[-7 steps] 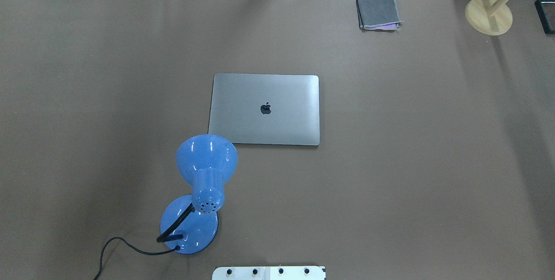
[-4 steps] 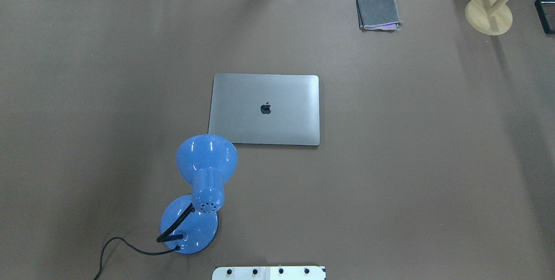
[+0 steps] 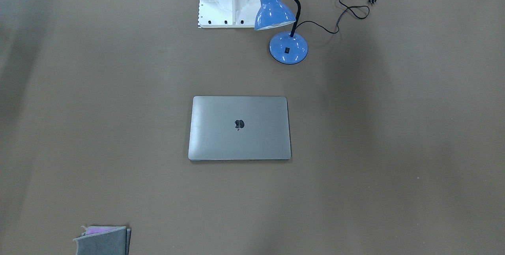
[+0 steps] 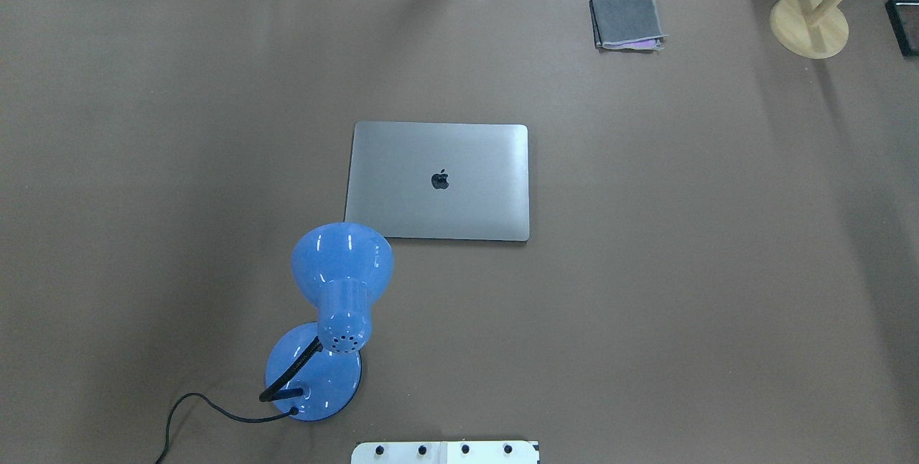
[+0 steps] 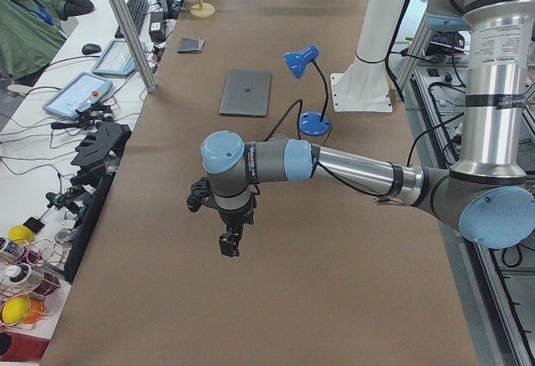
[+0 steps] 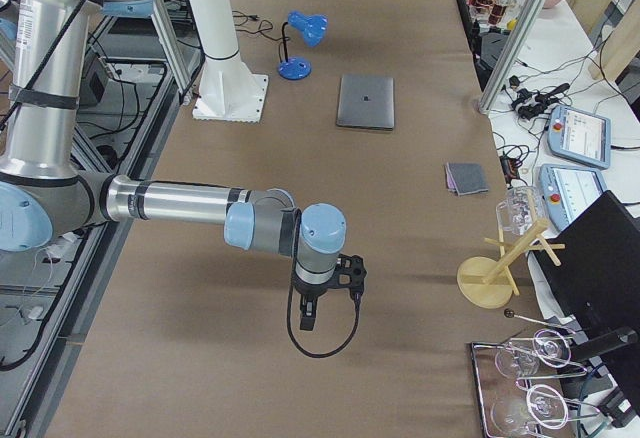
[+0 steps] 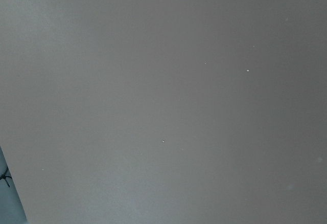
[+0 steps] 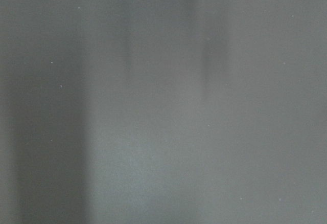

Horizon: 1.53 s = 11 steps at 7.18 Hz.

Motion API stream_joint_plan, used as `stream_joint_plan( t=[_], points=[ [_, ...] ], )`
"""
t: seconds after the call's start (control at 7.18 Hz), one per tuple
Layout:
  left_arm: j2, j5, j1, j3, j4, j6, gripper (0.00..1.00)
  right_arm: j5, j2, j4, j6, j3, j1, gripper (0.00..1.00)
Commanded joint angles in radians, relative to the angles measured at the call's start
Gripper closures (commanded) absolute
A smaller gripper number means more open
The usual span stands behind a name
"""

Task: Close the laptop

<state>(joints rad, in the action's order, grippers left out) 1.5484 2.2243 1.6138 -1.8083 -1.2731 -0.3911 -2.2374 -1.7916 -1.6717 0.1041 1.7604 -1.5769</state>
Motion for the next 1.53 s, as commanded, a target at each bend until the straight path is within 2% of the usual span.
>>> stream_joint_plan(
  t=[0.0,1.39],
  points=[
    [-0.002,0.000,0.000,0.001,-0.009,0.000,0.02,-0.001,0.000,0.000,0.000,0.001,0.000,0.00],
    [-0.004,0.000,0.000,0.004,-0.006,0.000,0.02,-0.013,0.003,0.001,0.008,-0.004,0.000,0.00]
  ],
)
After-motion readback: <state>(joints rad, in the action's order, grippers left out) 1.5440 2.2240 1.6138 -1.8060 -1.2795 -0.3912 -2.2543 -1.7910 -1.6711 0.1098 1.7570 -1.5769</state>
